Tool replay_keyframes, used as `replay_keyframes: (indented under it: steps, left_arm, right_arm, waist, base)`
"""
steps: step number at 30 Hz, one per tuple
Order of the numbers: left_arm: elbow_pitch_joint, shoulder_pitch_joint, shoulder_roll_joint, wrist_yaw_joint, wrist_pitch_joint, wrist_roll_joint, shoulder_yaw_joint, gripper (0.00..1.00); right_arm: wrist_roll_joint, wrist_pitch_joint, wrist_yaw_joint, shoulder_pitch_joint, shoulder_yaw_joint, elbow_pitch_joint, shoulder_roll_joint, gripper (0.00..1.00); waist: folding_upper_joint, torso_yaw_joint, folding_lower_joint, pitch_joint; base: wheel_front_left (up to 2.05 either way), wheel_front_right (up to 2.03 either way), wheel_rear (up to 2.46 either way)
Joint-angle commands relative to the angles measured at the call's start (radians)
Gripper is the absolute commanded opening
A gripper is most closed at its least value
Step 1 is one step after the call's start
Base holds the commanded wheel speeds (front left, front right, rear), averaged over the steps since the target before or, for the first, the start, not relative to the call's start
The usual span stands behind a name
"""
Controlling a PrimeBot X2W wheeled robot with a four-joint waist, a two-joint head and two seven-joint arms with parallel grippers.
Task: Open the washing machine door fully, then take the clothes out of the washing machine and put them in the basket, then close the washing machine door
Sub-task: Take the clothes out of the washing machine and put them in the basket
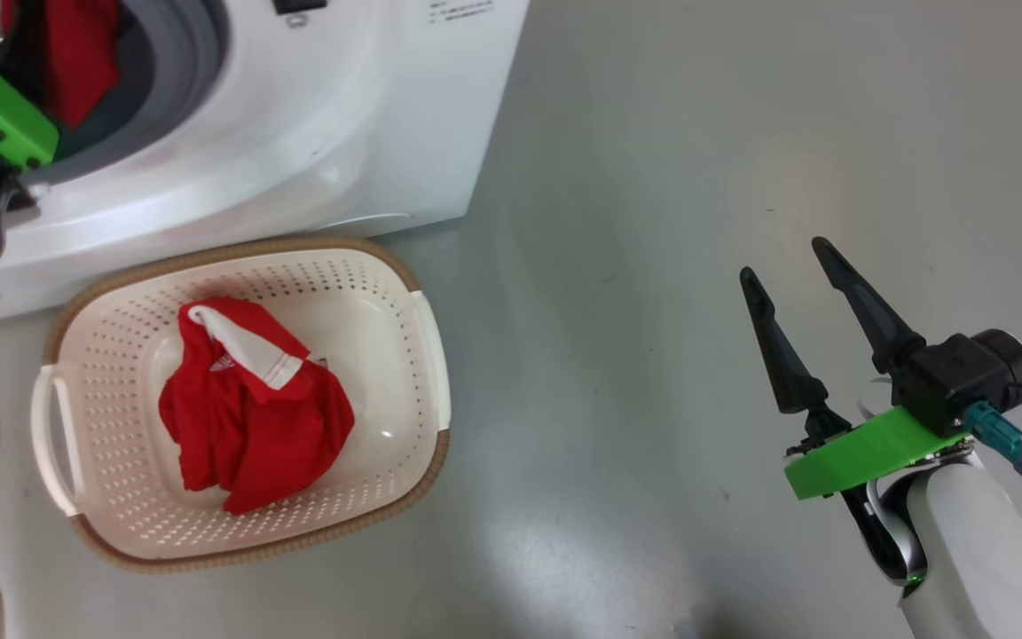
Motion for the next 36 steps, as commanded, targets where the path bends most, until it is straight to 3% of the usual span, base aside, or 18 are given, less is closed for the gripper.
replay_keyframes:
  steps: [1, 5, 6, 7, 13, 20, 28, 36]
  left_arm:
    - [-0.010, -0.011, 0.056, -0.006, 0.017, -0.005, -0.001, 1.00]
    - [-0.010, -0.009, 0.070, -0.006, 0.038, -0.017, -0.033, 0.97]
    - [-0.015, -0.009, 0.074, -0.006, 0.034, -0.018, -0.043, 0.15]
    - [-0.019, -0.008, 0.076, -0.006, 0.033, -0.021, -0.052, 0.00]
    - [-0.042, 0.010, 0.078, -0.006, 0.001, -0.022, -0.109, 0.00]
    - [-0.018, 0.031, 0.107, 0.012, -0.186, 0.047, -0.154, 0.00]
    - [0.020, 0.062, 0.101, 0.025, -0.322, 0.067, -0.166, 0.00]
    - [-0.012, 0.125, 0.100, 0.043, -0.371, 0.088, -0.164, 0.00]
  right_arm:
    - [0.011, -0.006, 0.006, 0.002, 0.019, -0.015, -0.001, 1.00]
    - [0.016, -0.006, 0.006, -0.001, 0.016, -0.008, 0.008, 1.00]
    - [0.016, -0.006, 0.006, -0.002, 0.013, -0.007, 0.009, 1.00]
    - [0.015, -0.006, 0.006, -0.003, 0.011, -0.006, 0.011, 1.00]
    - [0.016, -0.006, 0.006, -0.003, -0.006, 0.001, 0.020, 1.00]
    - [0.025, -0.006, 0.006, -0.011, -0.002, 0.009, 0.030, 1.00]
    - [0.027, -0.006, 0.006, -0.005, -0.006, 0.020, 0.027, 1.00]
    - [0.034, -0.006, 0.006, 0.000, 0.003, 0.035, 0.033, 1.00]
  waist:
    - [-0.0001, -0.012, -0.0001, 0.002]
    - [-0.0001, -0.023, -0.0001, 0.005]
    - [-0.0001, -0.024, -0.0001, 0.007]
    - [-0.0001, -0.024, -0.0001, 0.008]
    - [-0.0001, -0.016, -0.0001, 0.007]
    - [-0.0001, -0.001, -0.0001, -0.004]
    - [-0.0001, 0.025, -0.0001, -0.043]
    - [-0.0001, 0.050, -0.0001, -0.091]
  base:
    - [0.00, 0.00, 0.00]
    - [0.00, 0.00, 0.00]
    - [0.00, 0.00, 0.00]
    - [0.00, 0.00, 0.00]
    - [0.00, 0.00, 0.00]
    - [0.00, 0.00, 0.00]
    - [0.00, 0.00, 0.00]
    - [0.00, 0.00, 0.00]
